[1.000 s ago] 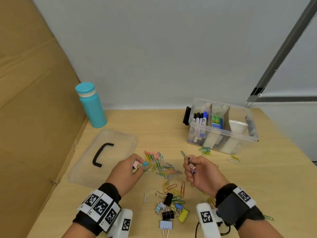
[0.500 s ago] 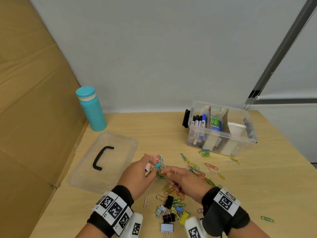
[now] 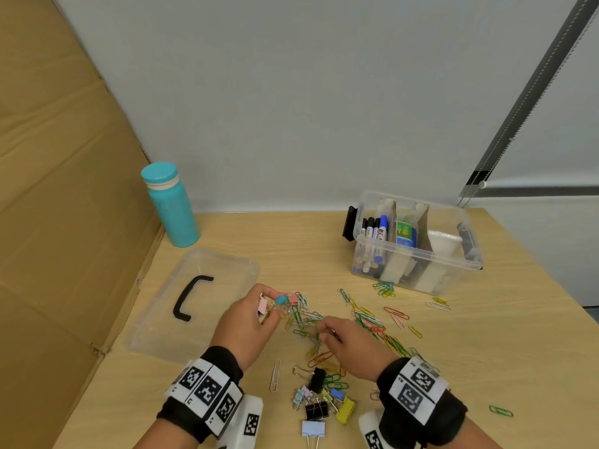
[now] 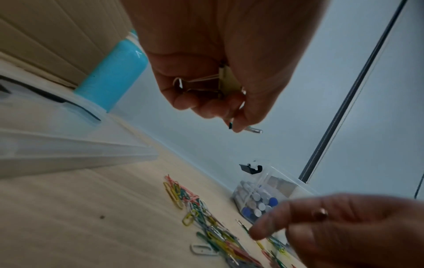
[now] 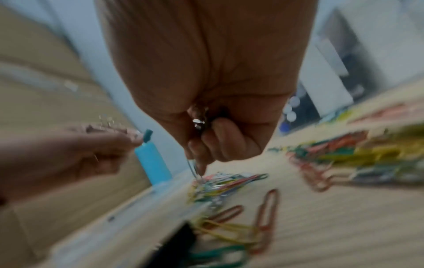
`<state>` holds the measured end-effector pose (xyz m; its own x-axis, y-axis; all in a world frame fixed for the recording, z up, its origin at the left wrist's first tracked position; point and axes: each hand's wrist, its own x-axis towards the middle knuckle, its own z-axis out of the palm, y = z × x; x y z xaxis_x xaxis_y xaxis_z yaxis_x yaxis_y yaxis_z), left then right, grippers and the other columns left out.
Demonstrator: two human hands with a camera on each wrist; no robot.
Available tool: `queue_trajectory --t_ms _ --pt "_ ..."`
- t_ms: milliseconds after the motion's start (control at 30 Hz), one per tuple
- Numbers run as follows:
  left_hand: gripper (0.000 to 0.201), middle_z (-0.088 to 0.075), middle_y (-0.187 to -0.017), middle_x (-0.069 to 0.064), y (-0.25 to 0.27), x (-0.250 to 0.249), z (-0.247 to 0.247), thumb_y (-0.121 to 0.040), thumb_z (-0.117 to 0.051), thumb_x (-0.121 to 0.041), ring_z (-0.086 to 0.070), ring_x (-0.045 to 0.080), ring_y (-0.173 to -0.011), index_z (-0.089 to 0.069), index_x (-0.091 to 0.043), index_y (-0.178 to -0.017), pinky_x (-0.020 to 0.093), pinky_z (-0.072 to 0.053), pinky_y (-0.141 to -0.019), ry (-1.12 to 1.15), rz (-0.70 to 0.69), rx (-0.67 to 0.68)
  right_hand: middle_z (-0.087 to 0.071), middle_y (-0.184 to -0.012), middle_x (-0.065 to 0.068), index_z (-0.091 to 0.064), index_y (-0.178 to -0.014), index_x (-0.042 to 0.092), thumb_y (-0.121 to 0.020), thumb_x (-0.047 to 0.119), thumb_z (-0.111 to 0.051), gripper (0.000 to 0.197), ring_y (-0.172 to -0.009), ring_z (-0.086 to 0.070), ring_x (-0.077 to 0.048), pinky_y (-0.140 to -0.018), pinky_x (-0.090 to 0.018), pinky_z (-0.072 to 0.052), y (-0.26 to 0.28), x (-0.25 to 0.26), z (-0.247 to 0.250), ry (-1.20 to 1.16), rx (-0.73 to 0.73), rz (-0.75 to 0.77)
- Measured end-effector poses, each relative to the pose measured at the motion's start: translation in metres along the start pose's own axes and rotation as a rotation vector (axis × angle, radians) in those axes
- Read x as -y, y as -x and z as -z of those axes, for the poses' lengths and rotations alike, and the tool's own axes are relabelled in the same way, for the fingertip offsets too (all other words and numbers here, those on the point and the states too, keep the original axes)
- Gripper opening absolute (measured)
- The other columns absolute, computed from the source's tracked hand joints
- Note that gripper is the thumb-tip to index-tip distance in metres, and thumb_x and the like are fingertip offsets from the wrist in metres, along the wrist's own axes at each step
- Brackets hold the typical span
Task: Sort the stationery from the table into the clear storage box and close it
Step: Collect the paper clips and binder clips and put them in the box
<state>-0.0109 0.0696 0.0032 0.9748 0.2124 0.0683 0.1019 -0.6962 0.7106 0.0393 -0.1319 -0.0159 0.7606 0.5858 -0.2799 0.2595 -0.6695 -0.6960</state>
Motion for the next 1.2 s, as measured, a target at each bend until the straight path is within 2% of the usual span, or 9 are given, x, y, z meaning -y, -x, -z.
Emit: queue_trajectory --t_ms 100,300,400,600,767,900,1000,1067,1200 --pt "0.008 -0.048 -0.062 -0.01 0.004 0.004 0.002 -0.09 -0.057 -0.029 -0.042 0.007 -0.051 -0.052 -0.033 -0.096 0.023 -0.032 -0.048 -0.01 0.031 0.034 -0.055 -0.089 0.004 -0.045 -0.135 0.019 -0.1 0.019 -0.038 0.035 -0.067 -0.05 -0.005 -0.061 -0.016 -0.041 0.001 -0.013 0.002 0.15 -0.008 -0.084" --pt "0.012 -0.062 -0.074 0.001 0.019 0.016 -0.003 -0.089 -0.059 -0.026 -0.059 0.024 -0.071 -0.053 -0.036 -0.09 0.032 -0.047 -0.064 0.075 0.046 0.125 -0.046 -0.065 -0.001 -0.056 -0.093 0.008 -0.101 0.023 -0.035 0.026 -0.053 -0.04 -0.013 -0.047 -0.024 -0.03 0.025 -0.03 0.027 -0.844 -0.025 -0.218" --pt "0.011 -0.067 -0.083 0.004 0.023 0.021 -0.004 -0.088 -0.061 -0.025 -0.061 0.026 -0.08 -0.055 -0.035 -0.09 0.038 -0.051 -0.075 0.101 0.069 0.165 -0.044 -0.066 -0.004 -0.051 -0.085 0.008 -0.1 0.022 -0.034 0.027 -0.054 -0.039 -0.015 -0.047 -0.024 -0.028 0.048 -0.037 0.045 -1.049 -0.043 -0.224" --pt "0.012 -0.069 -0.089 -0.005 0.021 0.008 -0.015 -0.088 -0.062 -0.025 -0.063 0.017 -0.088 -0.057 -0.035 -0.09 0.035 -0.051 -0.085 0.127 0.097 0.188 -0.046 -0.064 -0.001 -0.051 -0.079 0.012 -0.098 0.022 -0.034 0.028 -0.052 -0.038 -0.012 -0.049 -0.024 -0.029 0.072 -0.044 0.136 -0.806 -0.204 -0.223" --pt "0.013 -0.066 -0.098 -0.016 0.013 -0.017 -0.037 -0.088 -0.062 -0.021 -0.059 0.0 -0.097 -0.058 -0.033 -0.09 0.013 -0.042 -0.08 0.154 0.068 0.163 -0.045 -0.067 -0.004 -0.05 -0.077 0.012 -0.094 0.02 -0.035 0.024 -0.057 -0.039 -0.016 -0.054 -0.03 -0.033 0.038 -0.054 0.224 -0.507 -0.51 -0.271" --pt "0.01 -0.064 -0.1 -0.017 0.009 -0.042 -0.058 -0.089 -0.061 -0.026 -0.056 -0.005 -0.096 -0.056 -0.034 -0.091 0.01 -0.038 -0.076 0.148 0.067 0.129 -0.044 -0.068 -0.009 -0.049 -0.074 0.01 -0.094 0.01 -0.033 0.026 -0.056 -0.04 -0.019 -0.052 -0.03 -0.035 -0.014 -0.071 0.259 -0.324 -0.481 -0.351" --pt "0.008 -0.066 -0.098 -0.011 0.014 -0.056 -0.073 -0.089 -0.06 -0.029 -0.061 0.01 -0.096 -0.056 -0.036 -0.093 0.02 -0.044 -0.081 0.154 0.105 0.127 -0.058 -0.099 -0.022 -0.056 -0.104 -0.005 -0.097 0.01 -0.04 0.023 -0.087 -0.058 -0.033 -0.079 -0.04 -0.049 -0.037 -0.077 0.274 -0.096 -0.412 -0.355" --pt "0.009 -0.067 -0.097 -0.006 0.018 -0.06 -0.081 -0.089 -0.06 -0.029 -0.062 0.017 -0.096 -0.056 -0.036 -0.093 0.029 -0.048 -0.084 0.154 0.127 0.127 -0.053 -0.127 -0.027 -0.049 -0.126 -0.009 -0.096 0.006 -0.042 0.034 -0.118 -0.051 -0.039 -0.1 -0.039 -0.04 -0.04 -0.077 0.282 0.018 -0.416 -0.388" --pt "0.015 -0.066 -0.088 0.006 0.024 -0.074 -0.093 -0.088 -0.057 -0.033 -0.062 0.025 -0.08 -0.051 -0.044 -0.097 0.033 -0.051 -0.075 0.107 0.133 0.143 -0.046 -0.138 -0.024 -0.048 -0.129 -0.01 -0.097 0.0 -0.032 0.036 -0.128 -0.043 -0.033 -0.102 -0.03 -0.032 -0.023 -0.079 0.277 0.141 -0.387 -0.308"
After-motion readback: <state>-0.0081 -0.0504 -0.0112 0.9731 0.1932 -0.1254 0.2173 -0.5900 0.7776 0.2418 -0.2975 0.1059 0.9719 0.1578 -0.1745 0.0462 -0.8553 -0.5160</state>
